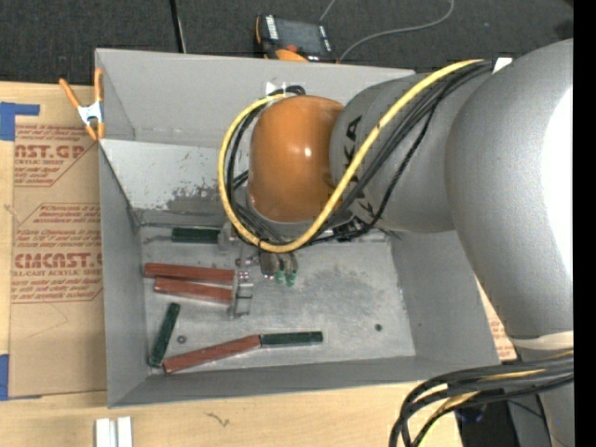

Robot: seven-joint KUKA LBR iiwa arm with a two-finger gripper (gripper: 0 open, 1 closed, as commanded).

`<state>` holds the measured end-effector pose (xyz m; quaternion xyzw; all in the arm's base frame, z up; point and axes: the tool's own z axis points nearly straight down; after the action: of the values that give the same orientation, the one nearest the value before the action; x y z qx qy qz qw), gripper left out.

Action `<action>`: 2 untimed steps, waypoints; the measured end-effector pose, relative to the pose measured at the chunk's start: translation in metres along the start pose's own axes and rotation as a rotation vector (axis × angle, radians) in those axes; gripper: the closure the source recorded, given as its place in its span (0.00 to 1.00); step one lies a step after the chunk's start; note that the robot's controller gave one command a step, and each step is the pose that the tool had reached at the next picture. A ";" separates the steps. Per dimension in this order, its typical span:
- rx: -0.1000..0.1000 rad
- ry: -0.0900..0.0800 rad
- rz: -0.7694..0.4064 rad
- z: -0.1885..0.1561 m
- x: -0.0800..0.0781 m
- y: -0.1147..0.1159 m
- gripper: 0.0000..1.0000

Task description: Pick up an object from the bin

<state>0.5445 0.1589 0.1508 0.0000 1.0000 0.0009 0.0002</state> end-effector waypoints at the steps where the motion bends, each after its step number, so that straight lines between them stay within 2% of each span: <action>1: 0.000 0.002 -0.359 0.079 -0.002 0.053 0.00; 2: -0.001 -0.002 -0.356 0.076 -0.003 0.052 1.00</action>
Offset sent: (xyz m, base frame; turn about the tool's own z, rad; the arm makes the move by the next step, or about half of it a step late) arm 0.0030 0.0512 -0.0766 -0.3561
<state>0.5479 0.2111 0.0746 -0.1771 0.9842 0.0013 0.0014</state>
